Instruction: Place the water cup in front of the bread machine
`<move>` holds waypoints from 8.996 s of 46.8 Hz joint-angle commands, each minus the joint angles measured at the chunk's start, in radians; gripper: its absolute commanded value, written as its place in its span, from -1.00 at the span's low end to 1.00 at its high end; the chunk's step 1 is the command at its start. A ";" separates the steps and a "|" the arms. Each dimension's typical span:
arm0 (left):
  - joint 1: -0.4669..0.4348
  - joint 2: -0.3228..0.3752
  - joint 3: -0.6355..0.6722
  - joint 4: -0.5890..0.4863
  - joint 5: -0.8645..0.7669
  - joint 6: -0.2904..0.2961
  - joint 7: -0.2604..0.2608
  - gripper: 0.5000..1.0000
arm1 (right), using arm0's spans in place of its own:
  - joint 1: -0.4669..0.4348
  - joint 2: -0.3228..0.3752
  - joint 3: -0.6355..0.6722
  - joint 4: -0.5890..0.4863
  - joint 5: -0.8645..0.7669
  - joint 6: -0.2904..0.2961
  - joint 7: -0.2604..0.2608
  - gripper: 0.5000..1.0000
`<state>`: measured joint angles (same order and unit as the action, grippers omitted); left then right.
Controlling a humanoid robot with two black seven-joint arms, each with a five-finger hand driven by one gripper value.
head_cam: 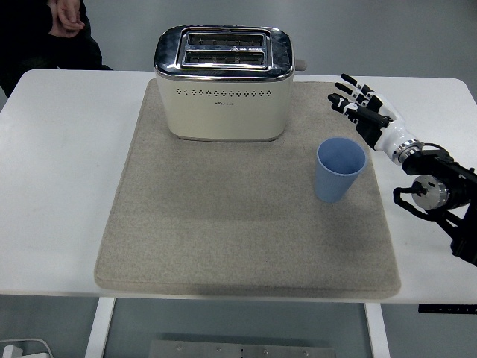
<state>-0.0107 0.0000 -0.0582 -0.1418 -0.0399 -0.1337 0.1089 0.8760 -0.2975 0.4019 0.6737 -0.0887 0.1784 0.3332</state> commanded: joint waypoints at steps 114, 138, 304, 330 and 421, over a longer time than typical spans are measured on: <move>0.000 0.000 0.000 -0.002 0.000 -0.001 0.000 1.00 | -0.322 -0.244 0.015 0.345 -0.370 0.139 0.278 0.65; 0.001 0.000 0.000 -0.002 0.000 -0.001 0.002 1.00 | -0.315 -0.189 0.015 0.331 -0.376 0.125 0.278 0.65; 0.001 0.000 0.001 -0.016 0.002 -0.001 0.002 1.00 | -0.115 0.298 -0.072 0.055 -0.384 -0.066 0.251 0.58; 0.003 0.000 0.001 -0.015 0.002 -0.001 0.002 1.00 | -0.120 0.298 -0.072 0.064 -0.384 -0.065 0.253 0.65; 0.001 0.000 0.003 -0.016 0.002 -0.001 0.002 1.00 | -0.184 0.183 -0.049 0.234 -0.381 -0.066 0.251 0.65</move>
<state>-0.0085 0.0000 -0.0557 -0.1578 -0.0384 -0.1350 0.1104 0.7006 -0.1078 0.3528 0.8960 -0.4693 0.1118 0.5846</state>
